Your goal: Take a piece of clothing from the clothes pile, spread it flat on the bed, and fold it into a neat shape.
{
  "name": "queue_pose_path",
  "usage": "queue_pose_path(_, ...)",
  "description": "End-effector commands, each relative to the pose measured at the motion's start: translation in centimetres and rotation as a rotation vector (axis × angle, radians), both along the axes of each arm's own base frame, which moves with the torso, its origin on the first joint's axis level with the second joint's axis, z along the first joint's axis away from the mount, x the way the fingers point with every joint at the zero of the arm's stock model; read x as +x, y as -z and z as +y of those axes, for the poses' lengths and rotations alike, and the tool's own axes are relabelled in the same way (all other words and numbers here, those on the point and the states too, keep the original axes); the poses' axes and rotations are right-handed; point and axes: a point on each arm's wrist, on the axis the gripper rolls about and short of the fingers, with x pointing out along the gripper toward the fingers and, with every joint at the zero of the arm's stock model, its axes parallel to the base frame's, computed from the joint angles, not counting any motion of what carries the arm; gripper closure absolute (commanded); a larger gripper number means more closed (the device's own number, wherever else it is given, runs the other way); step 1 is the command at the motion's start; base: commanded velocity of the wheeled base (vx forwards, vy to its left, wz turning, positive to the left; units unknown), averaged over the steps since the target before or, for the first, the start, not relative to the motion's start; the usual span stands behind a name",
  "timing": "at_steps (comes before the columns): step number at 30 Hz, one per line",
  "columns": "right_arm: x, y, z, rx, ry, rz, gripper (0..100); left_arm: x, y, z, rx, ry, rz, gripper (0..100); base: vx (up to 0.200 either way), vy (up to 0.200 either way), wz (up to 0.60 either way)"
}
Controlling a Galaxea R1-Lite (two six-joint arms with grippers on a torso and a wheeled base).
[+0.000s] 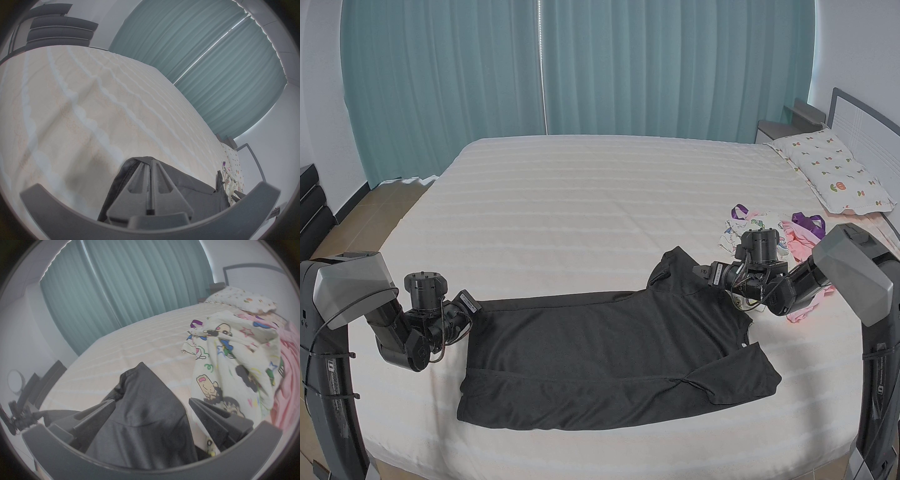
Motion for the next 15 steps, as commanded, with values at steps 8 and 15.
queue_pose_path(8,3.4,4.0,-0.6,0.038,-0.034,0.017,0,-0.4,-0.2,0.0,-0.002,0.001,0.004,100,0.0,0.0,0.0)
queue_pose_path(15,3.8,4.0,-0.9,0.089,-0.022,0.02,0,-0.5,-0.2,0.0,-0.001,0.0,0.005,100,0.0,0.0,0.0)
